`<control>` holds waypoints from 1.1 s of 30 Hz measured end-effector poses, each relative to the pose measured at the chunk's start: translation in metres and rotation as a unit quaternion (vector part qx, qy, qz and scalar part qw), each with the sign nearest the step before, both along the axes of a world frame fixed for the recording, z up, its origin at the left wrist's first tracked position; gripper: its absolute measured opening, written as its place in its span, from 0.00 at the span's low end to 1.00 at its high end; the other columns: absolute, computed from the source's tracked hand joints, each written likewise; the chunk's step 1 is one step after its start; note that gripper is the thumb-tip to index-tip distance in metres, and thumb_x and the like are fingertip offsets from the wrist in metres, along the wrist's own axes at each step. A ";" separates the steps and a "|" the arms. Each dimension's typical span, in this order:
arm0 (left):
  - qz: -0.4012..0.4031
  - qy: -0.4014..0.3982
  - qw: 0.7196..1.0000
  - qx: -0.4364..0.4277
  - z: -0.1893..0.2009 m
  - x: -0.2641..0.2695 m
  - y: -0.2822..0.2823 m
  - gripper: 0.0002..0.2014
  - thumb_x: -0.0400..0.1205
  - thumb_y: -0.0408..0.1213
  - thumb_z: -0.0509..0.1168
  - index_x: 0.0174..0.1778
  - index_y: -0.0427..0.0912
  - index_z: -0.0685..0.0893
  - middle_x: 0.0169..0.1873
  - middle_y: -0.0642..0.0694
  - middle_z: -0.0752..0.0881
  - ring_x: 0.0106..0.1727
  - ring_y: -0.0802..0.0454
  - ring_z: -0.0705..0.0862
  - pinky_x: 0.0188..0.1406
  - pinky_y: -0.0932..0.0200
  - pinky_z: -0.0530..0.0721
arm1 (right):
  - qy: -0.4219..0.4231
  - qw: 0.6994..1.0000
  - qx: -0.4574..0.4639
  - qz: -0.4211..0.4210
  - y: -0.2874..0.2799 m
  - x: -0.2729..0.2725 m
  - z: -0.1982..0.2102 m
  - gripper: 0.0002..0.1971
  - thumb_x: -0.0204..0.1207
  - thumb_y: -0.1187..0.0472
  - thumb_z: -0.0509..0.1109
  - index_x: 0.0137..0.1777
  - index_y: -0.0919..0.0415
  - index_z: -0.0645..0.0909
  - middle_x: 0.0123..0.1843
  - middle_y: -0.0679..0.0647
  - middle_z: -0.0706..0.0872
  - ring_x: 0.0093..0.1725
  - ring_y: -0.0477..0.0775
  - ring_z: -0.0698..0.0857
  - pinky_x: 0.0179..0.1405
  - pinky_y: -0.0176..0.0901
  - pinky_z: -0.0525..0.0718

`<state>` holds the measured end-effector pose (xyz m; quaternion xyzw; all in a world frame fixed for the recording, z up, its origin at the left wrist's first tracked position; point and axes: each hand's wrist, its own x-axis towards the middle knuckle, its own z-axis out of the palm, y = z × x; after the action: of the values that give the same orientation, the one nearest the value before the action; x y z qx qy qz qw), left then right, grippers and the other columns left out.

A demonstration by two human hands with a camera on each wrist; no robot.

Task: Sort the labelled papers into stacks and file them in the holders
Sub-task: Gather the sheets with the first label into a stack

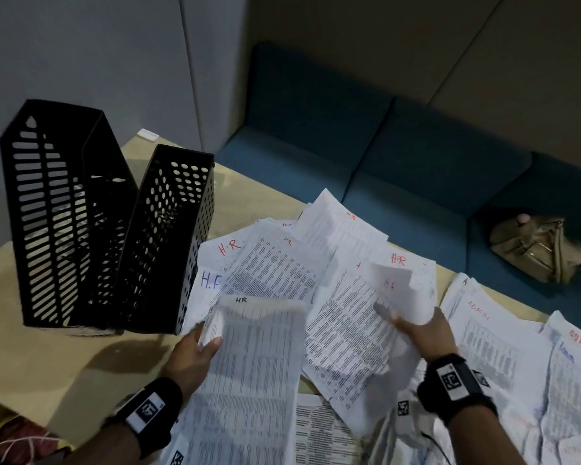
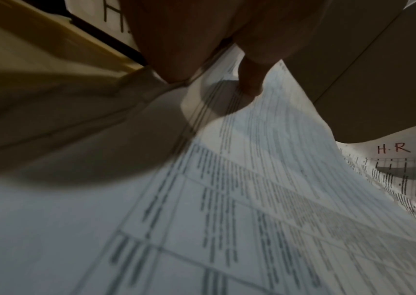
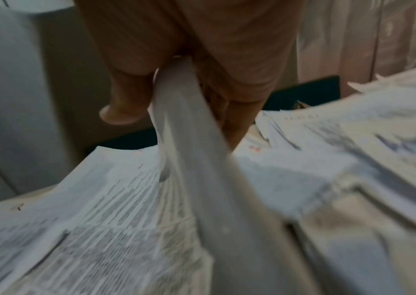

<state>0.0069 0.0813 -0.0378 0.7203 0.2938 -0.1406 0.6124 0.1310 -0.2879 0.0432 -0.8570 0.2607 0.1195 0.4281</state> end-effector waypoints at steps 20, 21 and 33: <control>0.058 -0.001 0.998 -0.003 -0.006 0.014 0.004 0.12 0.84 0.36 0.64 0.63 0.44 0.83 0.51 0.46 0.90 0.55 0.45 0.88 0.61 0.38 0.84 | -0.200 0.968 0.002 -0.151 -0.012 -0.027 0.053 0.24 0.67 0.48 0.80 0.56 0.65 0.84 0.50 0.62 0.89 0.47 0.57 0.85 0.43 0.46 0.76; 0.058 -0.003 0.998 -0.002 -0.005 0.016 0.002 0.12 0.84 0.35 0.64 0.63 0.43 0.83 0.51 0.45 0.90 0.55 0.44 0.87 0.61 0.39 0.84 | -0.198 0.971 -0.008 -0.136 -0.014 -0.027 0.054 0.25 0.67 0.48 0.80 0.57 0.64 0.84 0.50 0.61 0.88 0.49 0.58 0.85 0.44 0.46 0.76; -0.014 -0.014 0.999 -0.042 0.042 0.030 -0.030 0.13 0.85 0.33 0.62 0.65 0.33 0.80 0.44 0.52 0.86 0.58 0.42 0.86 0.55 0.55 0.81 | -0.033 0.983 0.171 0.059 0.076 -0.068 -0.043 0.19 0.61 0.46 0.83 0.49 0.50 0.83 0.51 0.51 0.90 0.54 0.56 0.87 0.49 0.46 0.83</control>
<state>0.0370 0.0517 0.0039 0.6997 0.2685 -0.1510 0.6446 0.0630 -0.2114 0.0005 -0.7884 0.1717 0.1592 0.5689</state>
